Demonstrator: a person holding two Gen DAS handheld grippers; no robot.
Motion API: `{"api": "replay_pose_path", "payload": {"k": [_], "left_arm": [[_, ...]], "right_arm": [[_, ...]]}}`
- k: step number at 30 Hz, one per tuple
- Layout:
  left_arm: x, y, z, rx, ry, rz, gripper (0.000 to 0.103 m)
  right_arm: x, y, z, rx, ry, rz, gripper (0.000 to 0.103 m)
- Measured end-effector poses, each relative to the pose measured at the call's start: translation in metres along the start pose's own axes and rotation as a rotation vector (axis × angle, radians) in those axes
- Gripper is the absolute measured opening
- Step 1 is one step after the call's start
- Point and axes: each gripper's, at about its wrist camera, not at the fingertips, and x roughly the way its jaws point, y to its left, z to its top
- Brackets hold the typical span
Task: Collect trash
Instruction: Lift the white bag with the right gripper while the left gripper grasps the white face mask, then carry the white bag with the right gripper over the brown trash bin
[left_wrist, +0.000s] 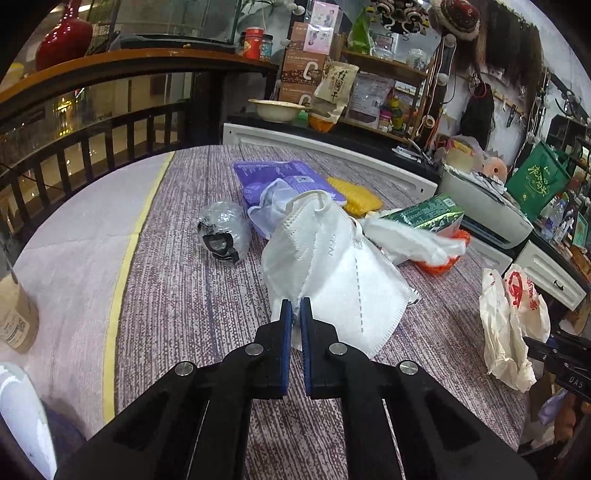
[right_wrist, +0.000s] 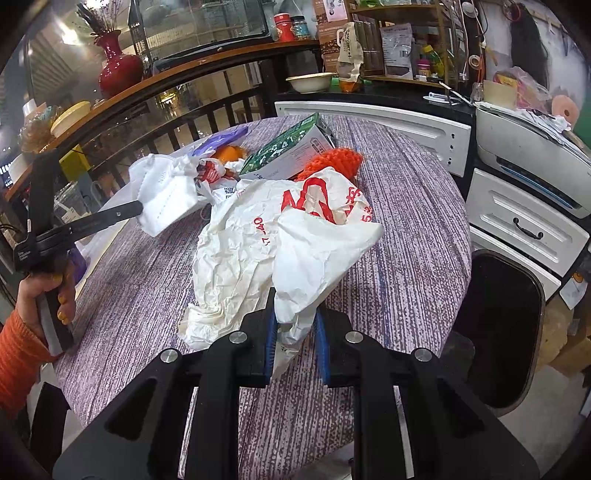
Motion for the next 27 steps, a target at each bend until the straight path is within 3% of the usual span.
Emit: {"api": "replay_pose_path", "payload": {"k": [15, 20, 27], "left_arm": [[-0.107, -0.025, -0.027, 0.020, -0.185, -0.049, 0.006], [-0.113, -0.053, -0.027, 0.051, -0.201, -0.123, 0.006], [-0.096, -0.115, -0.023, 0.122, -0.178, -0.261, 0.006]], "right_arm": [[-0.035, -0.023, -0.012, 0.017, -0.096, -0.025, 0.019], [-0.056, -0.060, -0.015, 0.098, -0.142, -0.083, 0.019], [-0.059, -0.141, -0.025, 0.241, -0.122, -0.255, 0.019]]}}
